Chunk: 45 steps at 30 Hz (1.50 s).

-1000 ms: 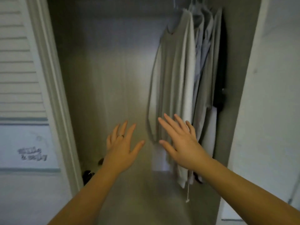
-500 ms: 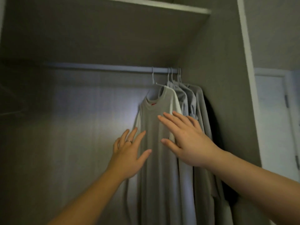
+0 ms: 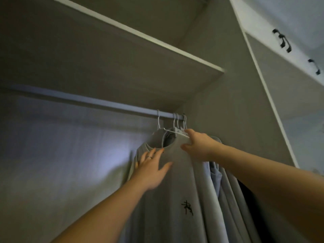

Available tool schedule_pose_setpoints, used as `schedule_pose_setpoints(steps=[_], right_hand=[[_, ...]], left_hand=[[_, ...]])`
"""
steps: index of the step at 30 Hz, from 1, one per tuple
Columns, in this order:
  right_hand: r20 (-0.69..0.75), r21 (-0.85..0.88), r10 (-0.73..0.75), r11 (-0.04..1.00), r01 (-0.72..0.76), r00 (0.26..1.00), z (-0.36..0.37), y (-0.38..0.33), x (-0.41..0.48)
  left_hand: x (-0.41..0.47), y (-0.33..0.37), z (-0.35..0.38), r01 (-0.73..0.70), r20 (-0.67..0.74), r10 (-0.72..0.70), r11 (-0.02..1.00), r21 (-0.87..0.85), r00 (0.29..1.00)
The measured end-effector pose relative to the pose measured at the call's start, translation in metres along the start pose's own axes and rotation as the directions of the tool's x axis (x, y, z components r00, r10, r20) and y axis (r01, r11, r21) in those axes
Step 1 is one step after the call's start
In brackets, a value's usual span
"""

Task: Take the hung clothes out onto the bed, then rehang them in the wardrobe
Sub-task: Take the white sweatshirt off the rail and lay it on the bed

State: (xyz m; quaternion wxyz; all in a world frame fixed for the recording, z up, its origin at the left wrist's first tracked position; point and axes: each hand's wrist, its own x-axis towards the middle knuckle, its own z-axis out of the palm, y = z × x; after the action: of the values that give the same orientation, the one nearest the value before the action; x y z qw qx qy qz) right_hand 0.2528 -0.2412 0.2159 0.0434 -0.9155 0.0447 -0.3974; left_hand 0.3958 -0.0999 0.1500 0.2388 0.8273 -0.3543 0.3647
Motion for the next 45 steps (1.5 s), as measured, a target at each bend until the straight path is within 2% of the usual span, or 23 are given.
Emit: schedule_pose_setpoints(steps=[3, 8, 10, 12, 16, 20, 23, 27, 30, 33, 37, 43, 45], right_hand=[[-0.004, 0.068, 0.143, 0.987, -0.142, 0.99, -0.005, -0.014, 0.018], [0.104, 0.394, 0.309, 0.86, -0.325, 0.945, -0.005, -0.046, 0.033], [0.145, 0.413, 0.333, 0.835, -0.363, 0.932, -0.002, -0.056, 0.04], [0.166, 0.353, 0.333, 0.859, -0.371, 0.928, 0.001, -0.065, 0.044], [-0.03, 0.331, 0.293, 0.905, -0.267, 0.956, 0.012, -0.079, 0.048], [-0.123, 0.356, 0.386, 0.877, -0.322, 0.914, 0.02, -0.084, 0.051], [-0.249, 0.462, 0.43, 0.84, -0.284, 0.868, 0.023, -0.073, 0.052], [-0.377, 0.478, 0.424, 0.851, -0.218, 0.823, 0.008, -0.059, 0.055], [-0.456, 0.421, 0.371, 0.891, -0.171, 0.809, -0.01, -0.048, 0.05], [-0.494, 0.284, 0.264, 0.949, -0.133, 0.828, -0.023, -0.034, 0.028], [-0.556, 0.096, 0.156, 0.988, -0.124, 0.816, -0.047, -0.005, -0.011], [-0.627, -0.183, -0.014, 0.974, -0.131, 0.779, -0.101, 0.048, -0.081], [-0.636, -0.254, -0.044, 0.955, -0.155, 0.771, -0.121, 0.066, -0.11]], left_hand=[[0.011, 0.003, 0.0, -0.016, 0.019, 0.018, 0.996, -0.084, 1.0], [0.015, -0.001, 0.002, -0.051, 0.034, 0.067, 0.939, -0.341, 0.997], [0.012, -0.007, 0.002, -0.044, 0.044, 0.067, 0.916, -0.4, 0.997], [0.009, -0.013, 0.002, -0.027, 0.06, 0.055, 0.92, -0.391, 0.997], [0.0, -0.021, 0.003, 0.001, 0.1, 0.045, 0.908, -0.418, 0.994], [-0.002, -0.02, 0.01, 0.044, 0.118, 0.011, 0.891, -0.453, 0.993], [-0.002, -0.016, 0.012, 0.068, 0.124, -0.009, 0.874, -0.481, 0.992], [0.001, -0.006, 0.012, 0.051, 0.077, -0.013, 0.861, -0.506, 0.997], [0.003, 0.002, 0.005, -0.002, -0.008, -0.002, 0.895, -0.447, 1.0], [0.004, 0.012, -0.003, -0.047, -0.101, 0.007, 0.917, -0.396, 0.995], [0.0, 0.03, -0.008, -0.101, -0.237, 0.01, 0.922, -0.375, 0.971], [-0.007, 0.079, -0.01, -0.138, -0.429, -0.017, 0.935, -0.328, 0.903], [-0.012, 0.106, -0.008, -0.144, -0.441, -0.027, 0.926, -0.349, 0.897]])
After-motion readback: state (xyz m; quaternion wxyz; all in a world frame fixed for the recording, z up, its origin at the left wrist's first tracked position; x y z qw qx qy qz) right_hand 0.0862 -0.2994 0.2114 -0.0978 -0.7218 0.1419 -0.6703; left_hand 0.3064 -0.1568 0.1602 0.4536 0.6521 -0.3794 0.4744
